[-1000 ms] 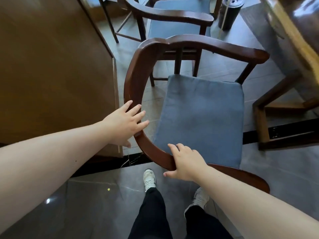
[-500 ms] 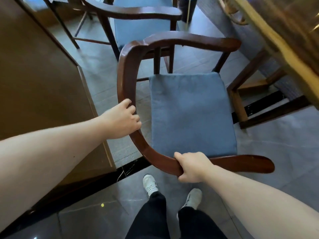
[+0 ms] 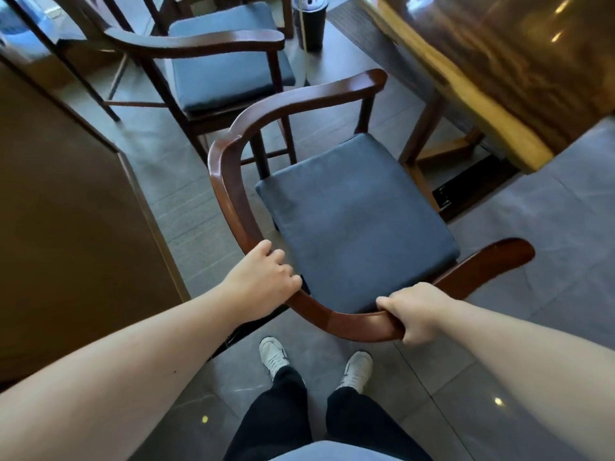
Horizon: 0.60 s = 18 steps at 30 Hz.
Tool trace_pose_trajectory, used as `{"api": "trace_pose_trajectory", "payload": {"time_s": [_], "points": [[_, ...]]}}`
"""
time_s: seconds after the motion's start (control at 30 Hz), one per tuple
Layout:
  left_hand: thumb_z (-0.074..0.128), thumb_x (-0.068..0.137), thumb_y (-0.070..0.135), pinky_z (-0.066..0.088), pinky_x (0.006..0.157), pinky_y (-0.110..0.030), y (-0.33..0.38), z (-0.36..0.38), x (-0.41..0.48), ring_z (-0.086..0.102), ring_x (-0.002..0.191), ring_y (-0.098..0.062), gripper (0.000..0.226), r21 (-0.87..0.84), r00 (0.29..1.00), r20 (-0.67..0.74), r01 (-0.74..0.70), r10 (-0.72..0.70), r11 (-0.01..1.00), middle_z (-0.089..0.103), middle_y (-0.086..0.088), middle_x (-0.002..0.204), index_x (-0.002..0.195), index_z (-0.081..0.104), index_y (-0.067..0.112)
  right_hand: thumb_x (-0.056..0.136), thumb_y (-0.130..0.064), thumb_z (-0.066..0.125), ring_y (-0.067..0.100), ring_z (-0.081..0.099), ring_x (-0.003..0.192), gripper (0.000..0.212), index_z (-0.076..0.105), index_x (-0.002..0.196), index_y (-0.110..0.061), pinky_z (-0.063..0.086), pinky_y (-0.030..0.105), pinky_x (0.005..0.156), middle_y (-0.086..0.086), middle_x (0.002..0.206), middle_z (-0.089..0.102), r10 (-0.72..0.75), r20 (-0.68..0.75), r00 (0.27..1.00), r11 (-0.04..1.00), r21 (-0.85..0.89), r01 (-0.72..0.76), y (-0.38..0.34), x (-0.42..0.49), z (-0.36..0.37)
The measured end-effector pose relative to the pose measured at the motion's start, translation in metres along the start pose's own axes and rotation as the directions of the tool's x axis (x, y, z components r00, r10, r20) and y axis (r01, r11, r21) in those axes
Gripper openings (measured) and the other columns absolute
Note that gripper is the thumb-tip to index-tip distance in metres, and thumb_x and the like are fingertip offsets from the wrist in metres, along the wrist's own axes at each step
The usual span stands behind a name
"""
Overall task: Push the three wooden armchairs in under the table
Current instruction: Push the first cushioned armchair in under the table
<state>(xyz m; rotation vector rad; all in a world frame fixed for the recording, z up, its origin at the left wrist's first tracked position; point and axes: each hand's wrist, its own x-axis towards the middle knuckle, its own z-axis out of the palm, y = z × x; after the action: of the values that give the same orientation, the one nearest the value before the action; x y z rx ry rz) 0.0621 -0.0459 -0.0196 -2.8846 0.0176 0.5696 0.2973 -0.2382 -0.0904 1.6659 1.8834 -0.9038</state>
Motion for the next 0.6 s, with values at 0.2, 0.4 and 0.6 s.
{"api": "trace_pose_trajectory", "payload": {"time_s": [0.2,0.4,0.6], "points": [[0.061,0.083,0.035,0.037,0.068,-0.037,0.032,-0.016,0.022,0.053,0.076,-0.025,0.014,-0.071,0.999,-0.017,-0.039,0.038,0.997,0.064,0.004,0.078,0.085,0.058,0.021,0.062,-0.034,0.061,0.026,0.065,0.093,0.04,0.05,0.1,-0.026,0.049,0.034,0.073,-0.001,0.097,0.067,0.054,-0.066,0.996,0.999,0.002,-0.054,0.029,-0.027,0.019],[0.055,0.084,0.051,0.046,0.082,-0.042,-0.004,-0.023,0.008,0.055,0.102,-0.026,0.037,-0.131,0.988,-0.094,-0.136,0.124,0.982,0.064,0.002,0.108,0.109,0.056,0.023,0.071,-0.041,0.065,0.024,0.059,0.103,0.044,0.049,0.109,-0.025,0.046,0.038,0.087,0.001,0.11,0.063,0.158,-0.041,0.987,0.987,0.026,-0.157,0.014,-0.032,0.015],[0.075,0.069,0.051,0.044,0.097,-0.05,-0.087,-0.005,-0.003,0.049,0.122,-0.032,0.066,-0.047,0.972,-0.143,-0.195,0.187,0.98,0.059,-0.007,0.127,0.123,0.054,0.021,0.07,-0.059,0.067,0.022,0.053,0.118,0.077,0.041,0.135,-0.028,0.045,0.041,0.097,-0.001,0.13,0.056,0.346,-0.245,0.906,0.84,0.512,-0.182,-0.056,-0.033,-0.014]]}}
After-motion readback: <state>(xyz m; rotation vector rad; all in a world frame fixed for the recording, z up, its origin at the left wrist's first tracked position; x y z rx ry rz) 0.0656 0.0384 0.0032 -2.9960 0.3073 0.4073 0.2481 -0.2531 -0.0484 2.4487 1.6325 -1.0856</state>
